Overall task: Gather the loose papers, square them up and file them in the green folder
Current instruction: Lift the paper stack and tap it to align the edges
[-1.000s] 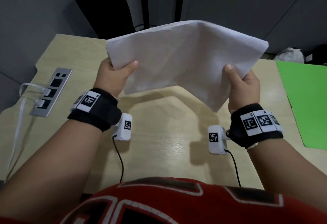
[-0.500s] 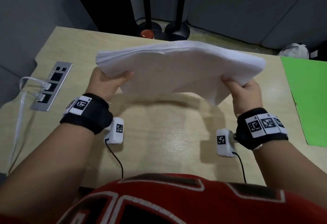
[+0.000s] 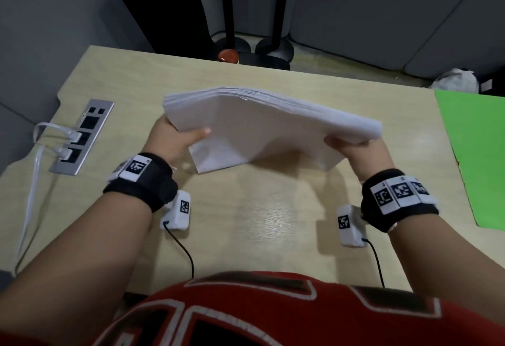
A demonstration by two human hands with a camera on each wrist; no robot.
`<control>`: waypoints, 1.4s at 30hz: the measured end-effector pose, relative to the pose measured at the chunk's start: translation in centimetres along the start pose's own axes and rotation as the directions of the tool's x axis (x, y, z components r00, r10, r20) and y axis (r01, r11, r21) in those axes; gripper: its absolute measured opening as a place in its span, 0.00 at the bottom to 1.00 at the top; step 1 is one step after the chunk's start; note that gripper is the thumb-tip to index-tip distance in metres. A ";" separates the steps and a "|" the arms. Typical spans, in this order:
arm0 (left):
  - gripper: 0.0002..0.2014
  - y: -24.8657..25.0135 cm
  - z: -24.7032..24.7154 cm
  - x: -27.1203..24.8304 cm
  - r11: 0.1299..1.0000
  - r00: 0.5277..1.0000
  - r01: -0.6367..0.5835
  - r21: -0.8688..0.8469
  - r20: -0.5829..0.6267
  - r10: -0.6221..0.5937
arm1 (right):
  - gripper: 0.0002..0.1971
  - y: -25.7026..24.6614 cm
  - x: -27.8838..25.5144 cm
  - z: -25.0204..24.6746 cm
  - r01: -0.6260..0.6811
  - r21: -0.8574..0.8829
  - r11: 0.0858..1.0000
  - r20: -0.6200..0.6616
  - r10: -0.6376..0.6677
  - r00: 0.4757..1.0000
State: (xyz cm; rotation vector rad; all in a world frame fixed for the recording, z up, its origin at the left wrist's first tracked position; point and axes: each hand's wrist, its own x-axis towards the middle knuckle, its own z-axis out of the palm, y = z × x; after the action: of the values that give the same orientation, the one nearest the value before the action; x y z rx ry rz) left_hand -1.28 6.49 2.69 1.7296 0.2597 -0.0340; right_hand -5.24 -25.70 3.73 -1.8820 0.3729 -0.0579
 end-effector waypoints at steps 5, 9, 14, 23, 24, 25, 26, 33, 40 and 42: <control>0.12 0.1 1.0 -0.6 1.000 0.998 -0.008 -0.004 -0.064 0.008 | 0.06 -0.2 -0.4 0.4 -0.032 0.021 0.999 -0.062 0.033 0.998; 0.14 0.6 0.6 -0.4 0.991 0.995 -0.094 -0.093 -0.031 0.091 | 0.05 -1.2 -0.2 0.3 0.031 0.107 0.994 -0.131 -0.016 0.991; 0.26 -2.7 0.6 0.1 0.985 0.987 0.163 0.058 0.001 -0.163 | 0.09 -0.4 -0.5 1.3 -0.078 -0.074 0.994 -0.093 0.071 0.993; 0.46 8.0 1.9 -1.7 0.506 0.799 -0.541 0.672 0.222 0.559 | 0.10 -7.2 -1.0 1.0 0.397 -0.417 0.818 0.033 -0.423 0.906; 0.43 9.2 2.7 -1.9 0.408 0.767 -0.597 0.691 0.341 0.544 | 0.13 -7.8 -1.1 1.2 0.461 -0.436 0.773 0.075 -0.480 0.874; 0.40 10.1 3.5 -2.1 0.349 0.741 -0.638 0.686 0.424 0.521 | 0.15 -8.5 -1.3 1.5 0.525 -0.453 0.721 0.111 -0.539 0.835; 0.35 10.5 4.2 -2.1 0.337 0.720 -0.671 0.661 0.473 0.507 | 0.16 -9.0 -1.4 1.7 0.580 -0.461 0.671 0.135 -0.593 0.794; 0.09 9.2 4.8 -2.2 0.653 0.802 -0.596 0.467 0.308 0.512 | 0.09 -9.2 -1.5 1.2 0.524 -0.547 0.653 0.049 -0.600 0.799; 0.07 7.9 3.0 -1.7 0.916 0.933 -0.358 0.181 0.096 0.346 | 0.12 -8.5 -0.7 0.0 0.377 -0.211 0.902 -0.265 -0.424 0.866; 0.03 7.6 2.9 -2.0 0.939 0.946 -0.324 0.114 0.058 0.319 | 0.17 -8.8 -0.9 0.4 0.426 0.067 0.902 -0.358 -0.376 0.854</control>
State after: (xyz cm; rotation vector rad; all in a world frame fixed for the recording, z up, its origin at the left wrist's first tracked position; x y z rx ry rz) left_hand -1.36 2.19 9.90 1.8732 -0.0582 0.1591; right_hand -4.03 -22.48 11.85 -1.7761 0.1905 -0.6841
